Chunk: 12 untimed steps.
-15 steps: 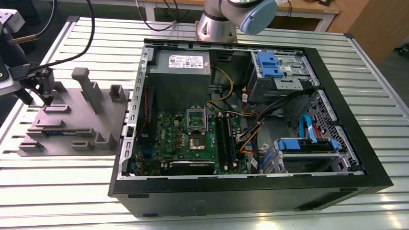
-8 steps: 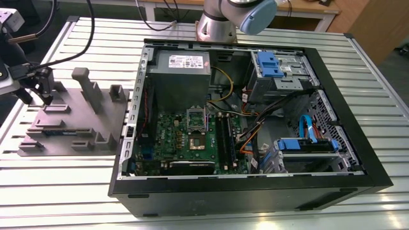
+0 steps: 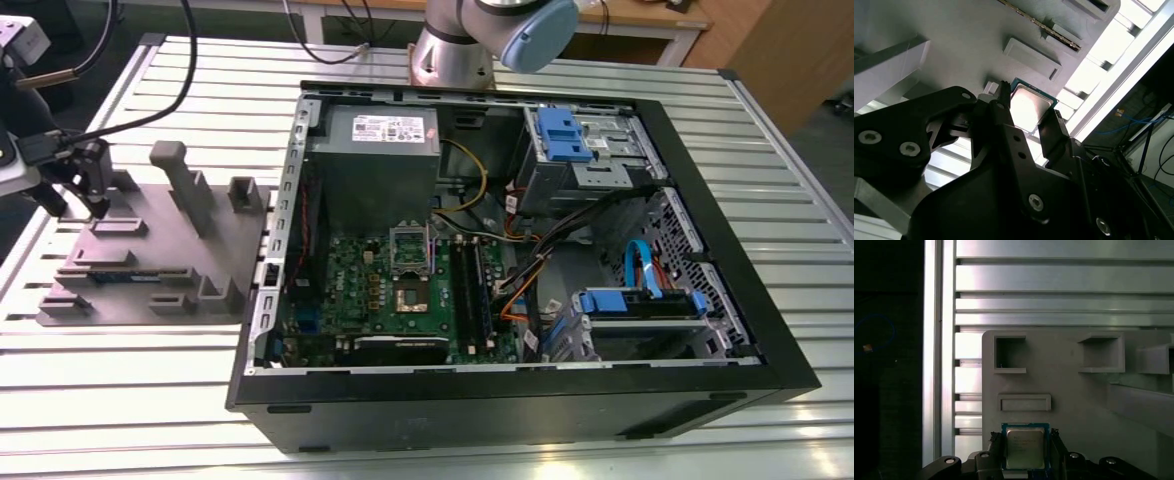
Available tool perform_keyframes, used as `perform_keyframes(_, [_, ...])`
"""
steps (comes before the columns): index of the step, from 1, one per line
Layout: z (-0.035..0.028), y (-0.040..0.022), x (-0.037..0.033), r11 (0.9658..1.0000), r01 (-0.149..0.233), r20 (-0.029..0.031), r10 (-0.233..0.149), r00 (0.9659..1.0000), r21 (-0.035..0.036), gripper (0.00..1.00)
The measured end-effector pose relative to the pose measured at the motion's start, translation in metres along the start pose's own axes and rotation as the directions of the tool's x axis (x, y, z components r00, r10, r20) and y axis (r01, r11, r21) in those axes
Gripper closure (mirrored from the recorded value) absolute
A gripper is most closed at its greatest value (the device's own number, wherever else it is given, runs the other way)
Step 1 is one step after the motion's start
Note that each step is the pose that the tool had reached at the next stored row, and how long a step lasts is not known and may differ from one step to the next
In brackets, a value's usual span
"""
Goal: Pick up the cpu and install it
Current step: 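Pick up the cpu and move it towards the insertion slot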
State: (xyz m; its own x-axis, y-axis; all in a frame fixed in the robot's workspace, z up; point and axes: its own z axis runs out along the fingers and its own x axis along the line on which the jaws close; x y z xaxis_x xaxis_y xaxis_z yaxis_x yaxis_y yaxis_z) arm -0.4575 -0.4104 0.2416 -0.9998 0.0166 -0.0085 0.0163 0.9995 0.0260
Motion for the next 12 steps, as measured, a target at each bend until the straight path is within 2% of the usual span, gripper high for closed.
perform_keyframes(12, [-0.0035,0.0001,0.0,1.0,0.0,0.0,0.0,1.0,0.0,0.53])
